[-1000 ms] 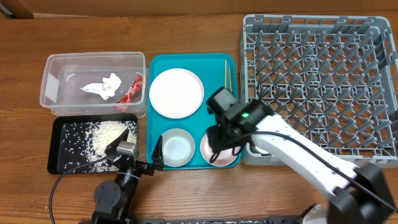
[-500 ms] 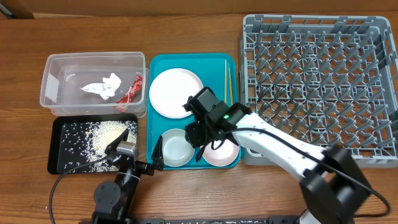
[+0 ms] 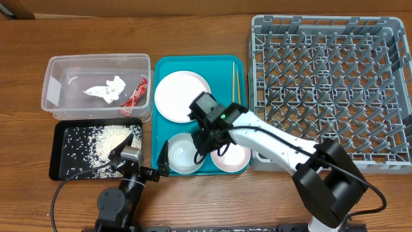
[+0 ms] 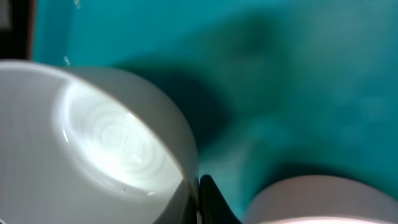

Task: Sort waste into correct bins and load items into the dishwasher
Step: 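Grasp the grey bowl with the right gripper and carry it to the rack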

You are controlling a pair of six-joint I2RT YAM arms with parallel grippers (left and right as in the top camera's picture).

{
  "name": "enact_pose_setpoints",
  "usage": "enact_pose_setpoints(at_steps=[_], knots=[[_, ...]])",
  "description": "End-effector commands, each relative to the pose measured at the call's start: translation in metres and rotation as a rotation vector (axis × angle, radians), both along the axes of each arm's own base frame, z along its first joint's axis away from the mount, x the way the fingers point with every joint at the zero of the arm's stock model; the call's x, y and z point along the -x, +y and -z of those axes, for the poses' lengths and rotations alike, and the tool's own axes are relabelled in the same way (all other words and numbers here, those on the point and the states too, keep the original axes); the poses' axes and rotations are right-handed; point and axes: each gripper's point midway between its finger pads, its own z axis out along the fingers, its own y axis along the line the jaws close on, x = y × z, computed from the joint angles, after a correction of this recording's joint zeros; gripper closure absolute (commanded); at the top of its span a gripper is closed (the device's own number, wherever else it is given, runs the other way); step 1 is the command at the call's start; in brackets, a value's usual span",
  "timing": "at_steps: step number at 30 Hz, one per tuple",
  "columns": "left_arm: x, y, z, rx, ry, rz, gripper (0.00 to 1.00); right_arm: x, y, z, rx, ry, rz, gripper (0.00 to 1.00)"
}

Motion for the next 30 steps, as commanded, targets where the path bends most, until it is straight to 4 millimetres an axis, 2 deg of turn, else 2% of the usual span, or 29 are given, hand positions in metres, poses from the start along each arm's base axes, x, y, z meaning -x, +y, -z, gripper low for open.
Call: enact_pose_setpoints(at_steps=[1, 5, 8, 9, 12, 13, 17, 21, 26, 30], knots=[[0.001, -0.002, 0.000, 0.001, -0.005, 0.011, 0.00, -0.048, -0.011, -0.063, 0.013, -0.190, 0.106, 0.96], [0.001, -0.002, 0.000, 0.001, -0.005, 0.011, 0.00, -0.090, -0.066, -0.117, 0.159, -0.377, 0.317, 0.96], [0.001, -0.002, 0.000, 0.001, -0.005, 0.011, 0.00, -0.118, -0.136, -0.157, 0.347, -0.573, 0.546, 0.96], [0.001, -0.002, 0.000, 0.001, -0.005, 0.011, 0.00, -0.122, -0.166, -0.170, 0.434, -0.643, 0.638, 0.96], [0.001, -0.002, 0.000, 0.001, -0.005, 0.011, 0.00, -0.123, -0.240, -0.199, 0.656, -0.776, 0.875, 0.96], [0.001, -0.002, 0.000, 0.001, -0.005, 0.011, 0.00, -0.121, -0.255, -0.203, 0.701, -0.793, 0.919, 0.96], [0.001, -0.002, 0.000, 0.001, -0.005, 0.011, 0.00, -0.121, -0.314, -0.198, 0.832, -0.761, 1.056, 0.96], [0.001, -0.002, 0.000, 0.001, -0.005, 0.011, 0.00, -0.125, -0.358, -0.182, 0.905, -0.698, 1.149, 0.96], [0.001, -0.002, 0.000, 0.001, -0.005, 0.011, 0.00, -0.131, -0.389, -0.154, 1.011, -0.624, 1.177, 0.96], [0.001, -0.002, 0.000, 0.001, -0.005, 0.011, 0.00, -0.134, -0.396, -0.139, 1.094, -0.599, 1.136, 0.96]])
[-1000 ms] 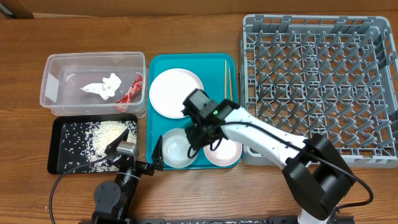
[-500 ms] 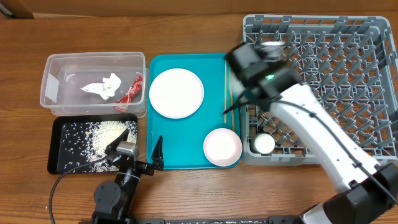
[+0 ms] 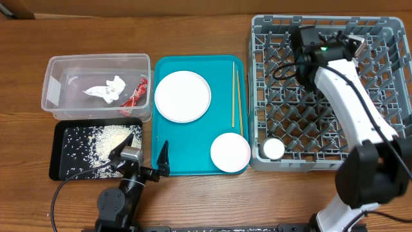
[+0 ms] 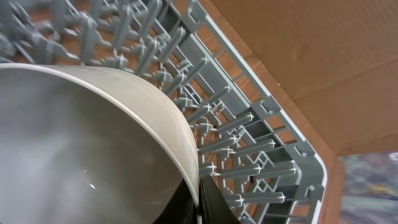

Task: Sort waste into correct bins and load items into the dishwasher
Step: 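Grasp the grey bowl with the right gripper and carry it to the rack, then place the grey bowl upside down in the rack with the right gripper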

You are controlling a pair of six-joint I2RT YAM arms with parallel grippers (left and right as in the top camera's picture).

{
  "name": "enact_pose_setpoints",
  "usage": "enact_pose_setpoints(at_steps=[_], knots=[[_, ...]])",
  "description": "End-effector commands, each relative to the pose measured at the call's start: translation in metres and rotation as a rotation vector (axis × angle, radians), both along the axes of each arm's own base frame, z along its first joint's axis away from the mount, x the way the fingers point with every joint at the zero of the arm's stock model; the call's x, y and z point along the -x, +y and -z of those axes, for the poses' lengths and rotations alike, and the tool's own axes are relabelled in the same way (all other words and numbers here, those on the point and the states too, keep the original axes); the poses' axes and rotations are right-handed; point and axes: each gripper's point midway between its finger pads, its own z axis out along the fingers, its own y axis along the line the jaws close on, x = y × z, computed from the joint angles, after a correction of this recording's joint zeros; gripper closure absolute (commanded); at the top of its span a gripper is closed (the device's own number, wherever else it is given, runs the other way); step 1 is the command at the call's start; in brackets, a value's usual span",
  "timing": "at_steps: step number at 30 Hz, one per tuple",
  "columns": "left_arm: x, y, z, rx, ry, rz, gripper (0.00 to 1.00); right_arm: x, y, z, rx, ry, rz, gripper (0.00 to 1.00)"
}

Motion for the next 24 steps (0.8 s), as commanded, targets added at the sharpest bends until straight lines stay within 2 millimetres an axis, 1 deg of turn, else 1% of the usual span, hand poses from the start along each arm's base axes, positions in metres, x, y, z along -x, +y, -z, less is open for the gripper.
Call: enact_pose_setpoints(at_steps=[1, 5, 10, 13, 15, 16, 18, 19, 21, 24], knots=[[0.001, -0.002, 0.000, 0.001, -0.005, 0.011, 0.00, -0.002, -0.002, 0.008, 0.061, 0.028, 0.004, 0.96], [0.001, -0.002, 0.000, 0.001, -0.005, 0.011, 0.00, -0.003, 0.017, 0.020, 0.071, 0.089, -0.045, 0.96], [0.001, -0.002, 0.000, 0.001, -0.005, 0.011, 0.00, -0.004, 0.034, 0.021, 0.074, 0.097, -0.088, 0.96], [0.001, -0.002, 0.000, 0.001, -0.005, 0.011, 0.00, -0.004, 0.038, 0.021, 0.076, 0.100, -0.099, 0.95], [0.001, -0.002, 0.000, 0.001, -0.005, 0.011, 0.00, -0.005, 0.036, 0.018, 0.095, 0.095, -0.098, 0.96], [0.001, -0.002, 0.000, 0.001, -0.005, 0.011, 0.00, -0.006, 0.032, 0.010, 0.147, 0.083, -0.097, 0.96], [0.001, -0.002, 0.000, 0.001, -0.005, 0.011, 0.00, -0.009, 0.023, -0.014, 0.296, 0.053, -0.092, 0.96], [0.001, -0.002, 0.000, 0.001, -0.005, 0.011, 0.00, -0.010, 0.021, -0.020, 0.332, 0.036, -0.089, 0.96], [0.001, -0.002, 0.000, 0.001, -0.005, 0.011, 0.00, -0.014, 0.018, -0.024, 0.349, 0.006, -0.077, 0.96], [0.001, -0.002, 0.000, 0.001, -0.005, 0.011, 0.00, -0.015, 0.009, -0.018, 0.307, -0.001, -0.050, 0.96]])
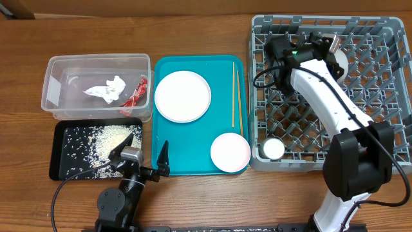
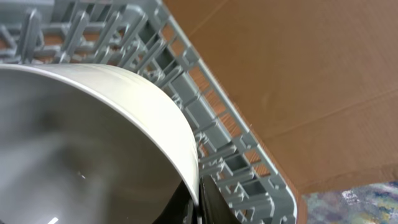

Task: Sort waste into correct bins and load items into the dishwasher
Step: 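Place the grey bowl upside down in the rack with the right gripper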

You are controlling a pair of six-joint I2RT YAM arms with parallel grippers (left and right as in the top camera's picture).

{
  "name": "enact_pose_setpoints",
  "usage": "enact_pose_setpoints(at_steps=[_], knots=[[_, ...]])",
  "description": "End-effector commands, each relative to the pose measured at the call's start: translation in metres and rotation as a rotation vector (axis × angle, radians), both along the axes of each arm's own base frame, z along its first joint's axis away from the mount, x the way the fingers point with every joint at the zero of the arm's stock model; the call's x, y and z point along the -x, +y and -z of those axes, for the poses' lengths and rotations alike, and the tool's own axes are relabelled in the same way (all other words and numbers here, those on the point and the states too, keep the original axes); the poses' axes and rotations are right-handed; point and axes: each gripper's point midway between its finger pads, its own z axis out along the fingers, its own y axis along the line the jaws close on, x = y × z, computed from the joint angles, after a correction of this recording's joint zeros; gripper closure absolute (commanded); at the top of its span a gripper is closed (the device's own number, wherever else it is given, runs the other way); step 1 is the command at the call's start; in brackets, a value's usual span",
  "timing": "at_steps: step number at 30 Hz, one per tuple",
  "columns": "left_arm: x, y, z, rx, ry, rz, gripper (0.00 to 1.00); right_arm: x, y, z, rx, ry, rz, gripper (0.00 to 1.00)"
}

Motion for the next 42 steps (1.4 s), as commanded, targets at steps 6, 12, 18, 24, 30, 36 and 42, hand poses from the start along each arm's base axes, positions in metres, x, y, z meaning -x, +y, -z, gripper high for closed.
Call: enact_pose_setpoints(at_steps=[6, 12, 18, 24, 30, 36, 42], knots=[[0.001, -0.002, 0.000, 0.001, -0.005, 0.011, 0.00, 0.008, -0.023, 0.020, -0.025, 0.049, 0.063, 0.96], [0.001, -0.002, 0.000, 0.001, -0.005, 0.011, 0.00, 0.012, 0.001, 0.046, -0.066, 0.166, 0.004, 0.96], [0.001, -0.002, 0.000, 0.001, -0.005, 0.011, 0.00, 0.013, 0.040, 0.052, -0.038, 0.225, -0.096, 0.92], [0.001, -0.002, 0.000, 0.001, -0.005, 0.011, 0.00, 0.023, 0.060, 0.039, -0.037, 0.200, -0.113, 0.53], [0.001, -0.002, 0.000, 0.001, -0.005, 0.011, 0.00, 0.049, 0.104, 0.016, -0.253, 0.141, -0.130, 0.50], [0.001, -0.002, 0.000, 0.001, -0.005, 0.011, 0.00, 0.086, 0.219, 0.037, -0.638, 0.454, -0.525, 0.48], [0.001, -0.001, 0.000, 0.001, -0.005, 0.011, 0.00, 0.144, 0.305, 0.072, -0.788, 0.890, -1.037, 0.41]])
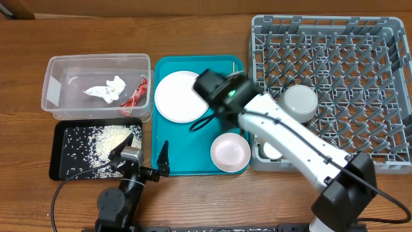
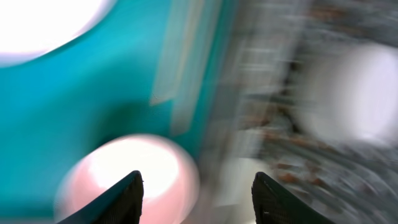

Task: Sort waste into correct bins and load items into the dishwasher
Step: 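Place the grey bowl upside down in the rack with the right gripper, then grasp the pink bowl with the right gripper and place it in the rack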

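Observation:
A white bowl (image 1: pixel 299 103) rests among the pegs of the grey dish rack (image 1: pixel 386 38), left of its middle. My right gripper (image 2: pixel 200 194) is open and empty above the teal tray (image 1: pixel 168 169), between the white plate (image 1: pixel 177 96) and a small pinkish-white bowl (image 1: pixel 230 151). The right wrist view is motion-blurred, showing that small bowl (image 2: pixel 127 177) under the left finger and the rack (image 2: pixel 292 74) to the right. Chopsticks (image 1: pixel 233 62) are mostly hidden under the arm. My left gripper (image 1: pixel 143 153) rests by the tray's front-left corner, its fingers spread apart.
A clear bin (image 1: pixel 58 67) at the left holds crumpled tissue (image 1: pixel 106 90) and a red wrapper (image 1: pixel 135 93). A black tray (image 1: pixel 61 167) with scattered rice (image 1: pixel 109 135) lies in front of it. A white cup (image 1: pixel 270 153) stands in the rack's near-left corner.
My right gripper was shut on the white bowl's rim over the rack's far left part. Now the bowl lies in the rack, and the gripper is open over the teal tray.
First my right gripper was shut on the rim of a white bowl at the tray's front. Then it held that bowl over the rack's far side, at two moments. Now the bowl sits in the rack and the open gripper is back over the tray. The left arm stayed put.

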You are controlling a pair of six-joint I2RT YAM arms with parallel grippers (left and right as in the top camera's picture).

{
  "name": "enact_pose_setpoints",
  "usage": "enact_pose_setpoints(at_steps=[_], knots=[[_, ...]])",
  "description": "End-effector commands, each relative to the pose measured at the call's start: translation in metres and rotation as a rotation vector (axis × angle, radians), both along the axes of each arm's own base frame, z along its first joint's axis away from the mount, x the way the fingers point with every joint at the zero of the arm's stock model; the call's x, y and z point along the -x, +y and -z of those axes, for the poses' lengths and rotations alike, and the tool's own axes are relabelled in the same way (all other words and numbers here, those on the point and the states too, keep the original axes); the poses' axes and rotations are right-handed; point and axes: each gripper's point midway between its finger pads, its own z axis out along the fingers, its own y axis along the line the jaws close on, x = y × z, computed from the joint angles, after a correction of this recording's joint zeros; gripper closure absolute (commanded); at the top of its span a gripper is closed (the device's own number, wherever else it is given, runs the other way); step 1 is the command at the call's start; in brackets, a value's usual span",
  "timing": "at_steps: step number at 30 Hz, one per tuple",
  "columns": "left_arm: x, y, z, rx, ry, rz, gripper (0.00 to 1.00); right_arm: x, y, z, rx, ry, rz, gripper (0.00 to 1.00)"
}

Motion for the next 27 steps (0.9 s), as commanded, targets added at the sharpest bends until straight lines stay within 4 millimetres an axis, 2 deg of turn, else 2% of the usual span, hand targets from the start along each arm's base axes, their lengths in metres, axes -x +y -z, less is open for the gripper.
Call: enact_pose_setpoints(at_steps=[1, 4, 6, 10, 13, 17, 22, 27], knots=[[0.001, -0.002, 0.000, 0.002, -0.006, 0.011, 0.00, 0.039, 0.030, 0.021, -0.093, 0.211, -0.347, 0.41], [0.001, -0.002, 0.000, 0.002, -0.006, 0.011, 0.00, 0.034, 0.023, 0.042, -0.036, 0.196, -0.422, 0.37], [0.001, -0.002, 0.000, 0.002, -0.006, 0.011, 0.00, 0.022, 0.012, 0.059, -0.001, 0.164, -0.440, 0.35], [0.001, -0.002, 0.000, 0.002, -0.006, 0.011, 0.00, 0.016, -0.003, 0.087, -0.032, 0.195, -0.483, 0.35], [0.001, -0.002, 0.000, 0.002, -0.006, 0.011, 0.00, 0.023, -0.001, 0.101, -0.121, 0.245, -0.525, 0.45], [0.001, -0.002, 0.000, 0.002, -0.006, 0.011, 0.00, 0.021, -0.006, 0.103, -0.124, 0.247, -0.499, 0.62], [0.001, -0.002, 0.000, 0.002, -0.006, 0.011, 0.00, 0.020, -0.001, 0.100, -0.130, 0.238, -0.508, 0.95], [0.001, -0.002, 0.000, 0.002, -0.006, 0.011, 0.00, 0.007, 0.011, 0.079, -0.168, 0.180, -0.456, 0.96]])
